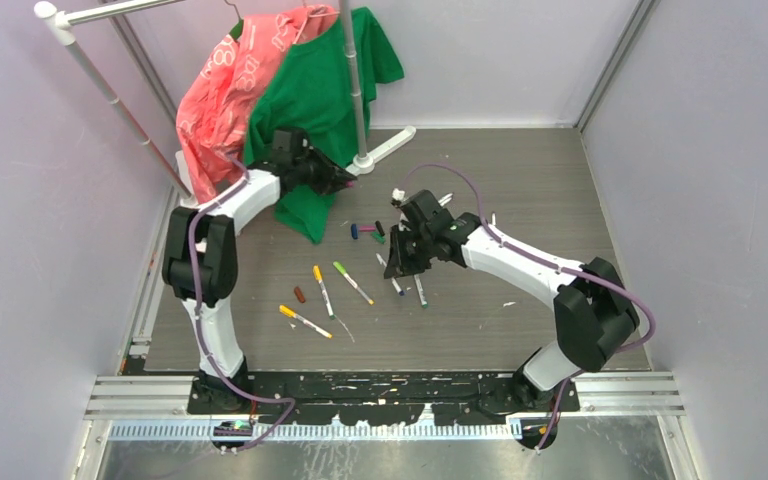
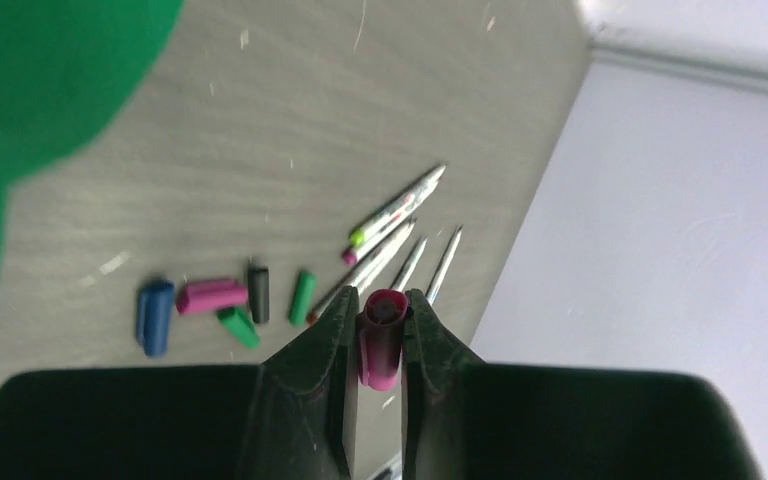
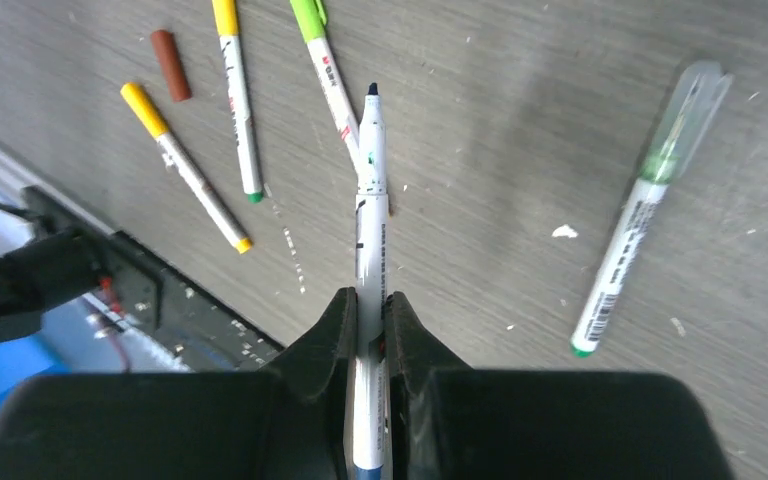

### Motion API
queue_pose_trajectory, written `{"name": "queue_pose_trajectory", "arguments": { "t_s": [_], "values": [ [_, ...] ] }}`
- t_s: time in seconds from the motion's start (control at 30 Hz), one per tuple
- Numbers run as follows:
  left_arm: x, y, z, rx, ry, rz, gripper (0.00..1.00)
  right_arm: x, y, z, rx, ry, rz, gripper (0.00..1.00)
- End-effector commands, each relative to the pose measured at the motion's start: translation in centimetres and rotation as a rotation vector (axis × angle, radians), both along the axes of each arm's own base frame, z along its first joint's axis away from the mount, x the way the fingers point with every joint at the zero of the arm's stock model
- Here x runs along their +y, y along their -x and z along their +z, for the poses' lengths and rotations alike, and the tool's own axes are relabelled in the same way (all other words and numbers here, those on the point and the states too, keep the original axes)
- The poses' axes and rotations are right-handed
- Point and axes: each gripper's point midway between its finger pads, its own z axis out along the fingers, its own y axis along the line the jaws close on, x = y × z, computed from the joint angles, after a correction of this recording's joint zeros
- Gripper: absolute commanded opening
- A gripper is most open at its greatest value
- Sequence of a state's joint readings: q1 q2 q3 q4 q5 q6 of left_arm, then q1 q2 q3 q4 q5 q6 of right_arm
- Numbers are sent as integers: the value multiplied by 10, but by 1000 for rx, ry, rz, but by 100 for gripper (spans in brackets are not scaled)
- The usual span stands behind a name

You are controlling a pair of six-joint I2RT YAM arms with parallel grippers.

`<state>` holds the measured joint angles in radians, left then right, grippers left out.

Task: Open the pen caps
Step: Open the pen cap from the pen, then place the pen cap at the center of the board, then place the pen at the center of the board.

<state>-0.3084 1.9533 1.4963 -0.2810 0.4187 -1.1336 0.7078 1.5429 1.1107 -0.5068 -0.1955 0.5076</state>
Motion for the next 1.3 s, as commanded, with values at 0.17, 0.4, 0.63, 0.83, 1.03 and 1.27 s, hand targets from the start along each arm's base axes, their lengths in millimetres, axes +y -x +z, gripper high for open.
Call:
{"name": "queue_pose_trajectory", "arguments": {
  "t_s": [0.17, 0.4, 0.63, 0.83, 1.03, 1.27],
  "values": [
    [8, -25, 67, -299, 71, -26, 0, 3, -14, 43, 45, -259, -111, 1],
    [-5, 11, 29, -170, -170, -192, 0, -42, -62, 36, -99, -26, -321, 1],
    [-6, 50, -7, -75, -394, -321, 0, -86, -106, 29, -187, 172, -501, 1],
    [-4, 62, -18, -58, -470, -362, 0, -114, -131, 6, -175, 293, -608, 1],
    [-4, 63, -25, -41, -508, -385, 0, -130, -150, -11, -163, 356, -669, 1],
    [-19, 70, -37, -22, -533, -442, 0, -144, -163, -35, -131, 424, -706, 1]
  ]
}}
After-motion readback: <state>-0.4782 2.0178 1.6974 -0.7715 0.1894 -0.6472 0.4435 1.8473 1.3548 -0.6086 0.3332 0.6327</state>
